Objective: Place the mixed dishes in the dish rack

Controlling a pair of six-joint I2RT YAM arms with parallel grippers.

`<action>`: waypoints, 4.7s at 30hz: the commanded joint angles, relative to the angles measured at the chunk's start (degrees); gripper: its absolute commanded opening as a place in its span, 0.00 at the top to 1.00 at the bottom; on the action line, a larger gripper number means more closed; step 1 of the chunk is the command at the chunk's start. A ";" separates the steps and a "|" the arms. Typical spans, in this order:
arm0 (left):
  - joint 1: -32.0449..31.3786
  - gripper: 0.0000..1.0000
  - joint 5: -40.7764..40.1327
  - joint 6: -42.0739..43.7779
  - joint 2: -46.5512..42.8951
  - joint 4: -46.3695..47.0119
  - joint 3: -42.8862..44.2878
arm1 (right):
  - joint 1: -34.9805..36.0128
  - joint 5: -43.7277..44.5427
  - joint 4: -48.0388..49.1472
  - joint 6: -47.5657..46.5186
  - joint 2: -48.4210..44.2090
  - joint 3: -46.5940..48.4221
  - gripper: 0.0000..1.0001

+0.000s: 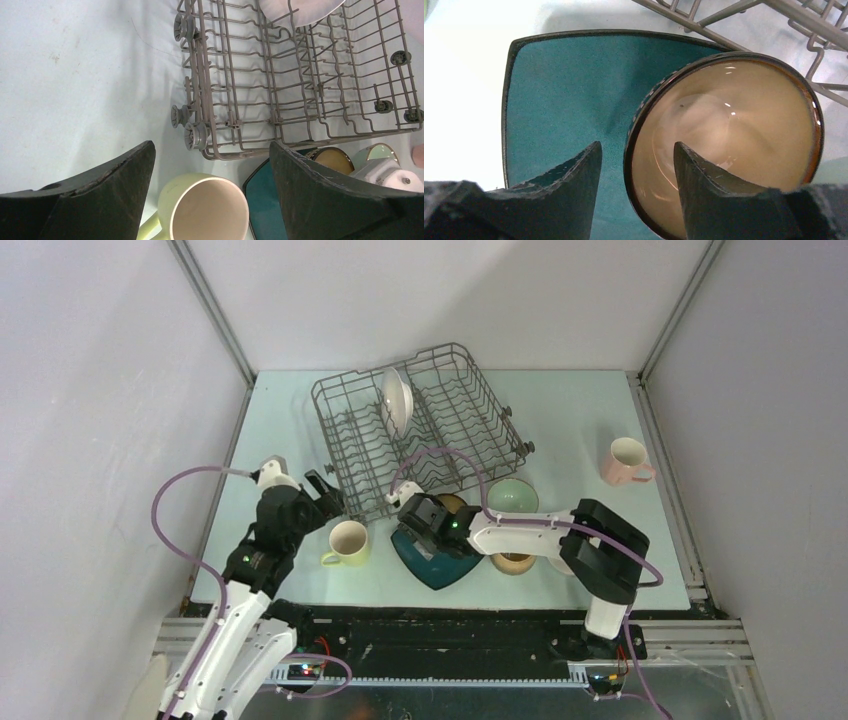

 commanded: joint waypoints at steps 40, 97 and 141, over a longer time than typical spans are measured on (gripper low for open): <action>-23.39 0.00 13.97 18.22 3.62 49.04 -4.88 | -28.50 -45.96 57.85 44.35 -32.46 -19.44 1.00; -36.20 1.00 2.82 48.53 21.95 47.45 2.74 | -19.82 -24.57 62.67 61.85 -27.74 -21.87 0.49; -10.68 0.40 -7.99 12.63 38.50 14.09 23.06 | -26.08 -29.20 29.06 34.83 -25.76 -11.67 0.22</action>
